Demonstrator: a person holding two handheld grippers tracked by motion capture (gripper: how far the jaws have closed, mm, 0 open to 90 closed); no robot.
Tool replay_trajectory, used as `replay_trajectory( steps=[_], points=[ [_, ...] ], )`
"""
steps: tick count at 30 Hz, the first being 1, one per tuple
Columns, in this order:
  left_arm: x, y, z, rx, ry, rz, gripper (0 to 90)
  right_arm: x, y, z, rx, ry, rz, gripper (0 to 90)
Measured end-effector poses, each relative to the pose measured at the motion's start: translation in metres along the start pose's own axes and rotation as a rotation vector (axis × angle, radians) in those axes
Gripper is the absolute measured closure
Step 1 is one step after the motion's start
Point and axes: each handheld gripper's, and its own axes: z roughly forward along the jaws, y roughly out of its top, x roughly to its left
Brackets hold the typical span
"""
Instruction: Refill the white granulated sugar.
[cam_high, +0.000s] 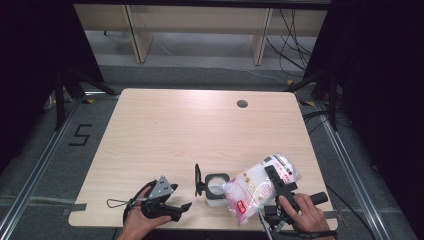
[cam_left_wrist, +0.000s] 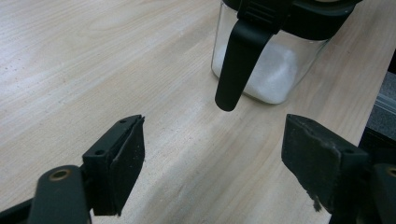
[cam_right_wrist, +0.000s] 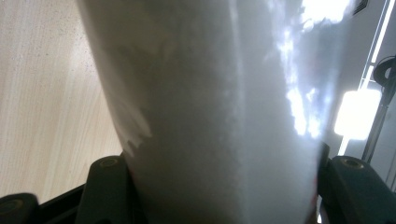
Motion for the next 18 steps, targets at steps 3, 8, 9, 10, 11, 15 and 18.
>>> replay_trajectory(
  steps=[3,8,9,10,11,15,18],
  points=[
    [0.0000,0.0000,0.0000,0.000,0.001,0.000,21.1,-0.0001,0.0000,0.0001,-0.001,-0.001,0.000,41.7],
    [-0.0008,-0.0001,0.0006,-0.010,0.001,-0.011,21.1,0.0011,-0.0001,0.0001,0.000,0.001,0.017,41.7],
    [-0.0009,-0.0001,0.0006,-0.010,0.000,-0.012,21.1,-0.0008,-0.0002,0.0001,-0.004,-0.003,-0.004,41.7],
    [-0.0008,-0.0001,0.0006,-0.010,0.000,-0.011,21.1,-0.0008,-0.0003,0.0001,-0.004,-0.005,-0.004,41.7],
    [-0.0008,-0.0001,0.0006,-0.010,0.000,-0.011,21.1,-0.0008,-0.0003,0.0001,-0.004,-0.005,-0.004,41.7],
    [-0.0008,0.0000,0.0006,-0.010,0.000,-0.011,21.1,-0.0009,0.0000,0.0005,-0.006,-0.006,-0.009,41.7],
    [0.0002,0.0001,-0.0001,0.001,0.002,0.003,21.1,0.0003,0.0001,0.0002,-0.006,-0.009,0.002,41.7]
  ],
)
